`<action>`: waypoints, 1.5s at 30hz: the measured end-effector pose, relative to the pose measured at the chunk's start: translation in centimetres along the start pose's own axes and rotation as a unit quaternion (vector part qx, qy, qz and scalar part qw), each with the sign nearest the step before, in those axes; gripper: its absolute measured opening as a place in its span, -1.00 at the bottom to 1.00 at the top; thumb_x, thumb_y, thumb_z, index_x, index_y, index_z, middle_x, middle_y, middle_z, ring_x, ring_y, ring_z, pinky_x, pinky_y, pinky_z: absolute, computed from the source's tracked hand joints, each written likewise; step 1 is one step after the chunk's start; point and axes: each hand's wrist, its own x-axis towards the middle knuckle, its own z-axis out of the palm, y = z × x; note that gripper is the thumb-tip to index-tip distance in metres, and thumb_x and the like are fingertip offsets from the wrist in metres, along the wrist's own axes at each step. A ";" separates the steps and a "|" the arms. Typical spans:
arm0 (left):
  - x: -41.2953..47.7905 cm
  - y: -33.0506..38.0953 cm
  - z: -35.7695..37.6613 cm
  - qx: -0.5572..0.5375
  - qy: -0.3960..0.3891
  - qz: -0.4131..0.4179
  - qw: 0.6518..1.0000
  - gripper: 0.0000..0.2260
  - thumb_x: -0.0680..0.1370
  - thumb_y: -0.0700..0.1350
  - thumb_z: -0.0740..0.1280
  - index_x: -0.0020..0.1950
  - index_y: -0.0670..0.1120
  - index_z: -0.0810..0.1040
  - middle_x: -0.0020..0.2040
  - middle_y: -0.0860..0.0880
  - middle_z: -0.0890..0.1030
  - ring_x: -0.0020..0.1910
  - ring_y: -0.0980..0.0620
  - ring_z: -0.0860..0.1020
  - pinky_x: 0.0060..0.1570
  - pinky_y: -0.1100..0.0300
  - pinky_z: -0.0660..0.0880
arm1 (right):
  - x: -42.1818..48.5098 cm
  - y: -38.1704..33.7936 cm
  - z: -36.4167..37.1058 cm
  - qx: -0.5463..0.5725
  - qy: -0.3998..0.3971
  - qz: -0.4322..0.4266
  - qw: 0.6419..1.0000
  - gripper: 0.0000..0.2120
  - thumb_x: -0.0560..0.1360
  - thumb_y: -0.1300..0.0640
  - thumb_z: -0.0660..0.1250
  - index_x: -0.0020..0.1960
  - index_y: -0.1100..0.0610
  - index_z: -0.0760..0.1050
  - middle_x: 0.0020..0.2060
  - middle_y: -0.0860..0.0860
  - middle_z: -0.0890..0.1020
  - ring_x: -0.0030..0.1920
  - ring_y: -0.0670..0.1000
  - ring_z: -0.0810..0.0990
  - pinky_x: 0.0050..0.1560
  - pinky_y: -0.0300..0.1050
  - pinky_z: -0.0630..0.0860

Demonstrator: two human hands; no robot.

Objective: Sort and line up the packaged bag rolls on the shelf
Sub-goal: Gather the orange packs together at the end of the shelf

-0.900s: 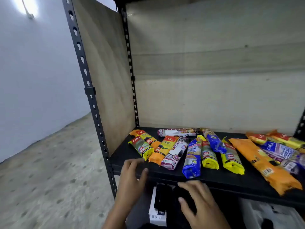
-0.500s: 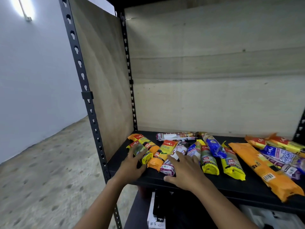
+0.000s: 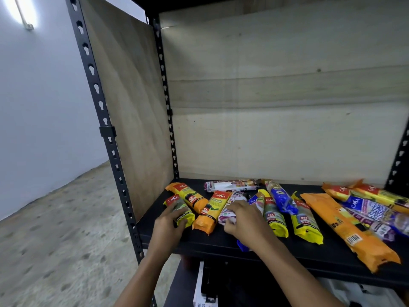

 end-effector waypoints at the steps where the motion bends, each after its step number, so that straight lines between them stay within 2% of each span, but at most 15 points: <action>1: -0.3 0.4 0.0 -0.005 0.014 0.005 1.000 -0.69 0.53 -0.13 0.46 0.28 0.04 0.63 0.47 0.04 0.44 0.31 -0.01 0.52 0.22 0.06 0.52 | -0.2 0.2 -0.4 0.040 0.021 0.009 0.999 -0.56 0.47 0.00 0.30 0.33 0.07 0.49 0.26 0.01 0.52 0.20 0.05 0.49 0.17 -0.05 0.46; 5: -0.5 2.9 0.4 -0.046 0.040 0.049 0.997 -0.68 0.53 -0.14 0.47 0.27 0.06 0.63 0.47 0.08 0.43 0.27 0.06 0.55 0.18 0.09 0.55 | -1.4 1.6 -2.1 0.153 0.107 0.025 0.982 -0.64 0.47 0.04 0.36 0.26 0.02 0.54 0.19 -0.08 0.53 0.14 -0.09 0.48 -0.01 -0.26 0.43; 9: -0.1 7.1 1.9 -0.082 0.026 0.113 0.990 -0.67 0.53 -0.15 0.45 0.28 0.07 0.63 0.49 0.13 0.39 0.33 0.18 0.47 0.27 0.24 0.47 | -3.0 3.6 -3.9 0.187 0.203 0.013 0.961 -0.69 0.44 0.14 0.39 0.18 0.02 0.58 0.16 -0.12 0.57 0.08 -0.21 0.48 -0.02 -0.47 0.38; 12: 0.4 10.4 3.7 -0.095 -0.008 0.151 0.984 -0.67 0.55 -0.13 0.43 0.29 0.10 0.61 0.49 0.16 0.37 0.38 0.20 0.40 0.30 0.31 0.41 | -4.3 5.8 -5.3 0.177 0.248 -0.009 0.952 -0.69 0.42 0.23 0.42 0.16 0.10 0.59 0.18 -0.05 0.59 0.17 -0.10 0.53 0.12 -0.19 0.54; 14: 0.6 12.4 5.2 -0.098 -0.033 0.170 0.980 -0.68 0.56 -0.10 0.41 0.30 0.12 0.60 0.50 0.18 0.34 0.39 0.20 0.38 0.24 0.37 0.41 | -4.9 7.7 -5.9 0.159 0.265 -0.012 0.951 -0.68 0.41 0.26 0.44 0.16 0.14 0.59 0.19 0.00 0.59 0.17 -0.04 0.56 0.10 -0.15 0.54; 17: 0.8 14.8 7.3 -0.110 -0.058 0.181 0.976 -0.70 0.57 -0.06 0.39 0.30 0.17 0.58 0.50 0.23 0.32 0.35 0.28 0.37 0.10 0.50 0.40 | -5.6 10.3 -6.1 0.131 0.264 -0.008 0.956 -0.66 0.41 0.28 0.46 0.18 0.17 0.58 0.22 0.03 0.56 0.19 0.00 0.55 0.11 -0.19 0.51; 21: 1.0 16.3 9.2 -0.114 -0.085 0.201 0.969 -0.70 0.57 -0.06 0.36 0.29 0.16 0.58 0.48 0.30 0.29 0.19 0.47 0.37 -0.02 0.60 0.35 | -6.2 12.8 -5.7 0.097 0.266 0.001 0.959 -0.65 0.40 0.29 0.46 0.18 0.17 0.57 0.20 0.01 0.53 0.16 0.00 0.55 0.03 -0.08 0.58; 23: 1.0 16.4 9.8 -0.118 -0.104 0.203 0.966 -0.70 0.57 -0.07 0.35 0.28 0.16 0.59 0.47 0.32 0.28 0.22 0.33 0.45 -0.05 0.51 0.41 | -6.5 13.7 -5.4 0.089 0.258 -0.002 0.962 -0.66 0.39 0.29 0.46 0.15 0.16 0.56 0.19 -0.01 0.50 0.15 -0.02 0.54 0.01 -0.09 0.57; 25: 1.0 16.1 10.4 -0.113 -0.123 0.210 0.963 -0.72 0.56 -0.06 0.34 0.26 0.16 0.59 0.47 0.32 0.28 0.24 0.22 0.47 0.07 0.44 0.41 | -6.8 14.2 -4.9 0.085 0.249 -0.003 0.965 -0.67 0.39 0.27 0.46 0.14 0.13 0.54 0.20 -0.03 0.47 0.16 -0.07 0.51 0.01 -0.21 0.52; 27: 0.9 15.7 10.9 -0.099 -0.139 0.217 0.961 -0.72 0.57 -0.06 0.34 0.25 0.17 0.59 0.47 0.31 0.26 0.33 0.37 0.31 0.23 0.38 0.34 | -7.1 14.4 -4.4 0.096 0.240 0.021 0.966 -0.68 0.40 0.24 0.44 0.13 0.09 0.50 0.23 -0.07 0.41 0.16 -0.13 0.47 -0.01 -0.38 0.43; 30: 1.0 15.5 11.1 -0.083 -0.147 0.217 0.961 -0.70 0.57 -0.04 0.33 0.28 0.20 0.55 0.47 0.32 0.24 0.34 0.41 0.24 0.25 0.38 0.29 | -7.6 14.4 -3.5 0.131 0.225 0.042 0.965 -0.67 0.43 0.22 0.41 0.12 0.02 0.41 0.19 -0.10 0.34 0.16 -0.13 0.45 -0.09 -0.53 0.40; 35: 1.0 15.7 11.0 -0.062 -0.164 0.227 0.958 -0.64 0.57 -0.01 0.31 0.36 0.24 0.45 0.52 0.27 0.16 0.32 0.27 0.34 0.23 0.24 0.41 | -8.0 14.2 -3.4 0.133 0.195 0.055 0.970 -0.58 0.39 0.18 0.41 0.16 -0.08 0.34 0.13 -0.10 0.32 0.15 0.02 0.45 -0.09 -0.21 0.53; 38: 0.9 15.5 10.4 -0.069 -0.163 0.233 0.956 -0.62 0.56 0.08 0.31 0.37 0.29 0.41 0.55 0.24 0.11 0.37 0.30 0.27 0.24 0.27 0.37 | -8.1 13.5 -4.2 0.083 0.163 0.073 0.980 -0.41 0.34 0.06 0.41 0.33 -0.08 0.31 0.21 -0.08 0.31 0.24 0.03 0.34 0.10 -0.03 0.46; 41: 1.2 15.0 9.3 -0.085 -0.148 0.219 0.960 -0.64 0.57 0.17 0.28 0.37 0.35 0.38 0.51 0.24 0.18 0.41 0.30 0.19 0.21 0.37 0.33 | -7.9 11.7 -5.3 0.066 0.168 0.039 0.983 -0.30 0.30 -0.01 0.37 0.43 -0.10 0.27 0.31 -0.09 0.29 0.36 0.00 0.24 0.26 0.00 0.36; 45: 2.0 13.2 7.5 -0.090 -0.106 0.177 0.974 -0.69 0.60 0.13 0.27 0.34 0.21 0.50 0.36 0.17 0.37 0.34 0.25 0.33 0.21 0.31 0.37 | -6.8 7.5 -5.7 0.110 0.135 -0.041 0.984 -0.37 0.38 0.04 0.26 0.42 -0.21 0.24 0.34 -0.20 0.23 0.40 -0.14 0.19 0.27 -0.13 0.31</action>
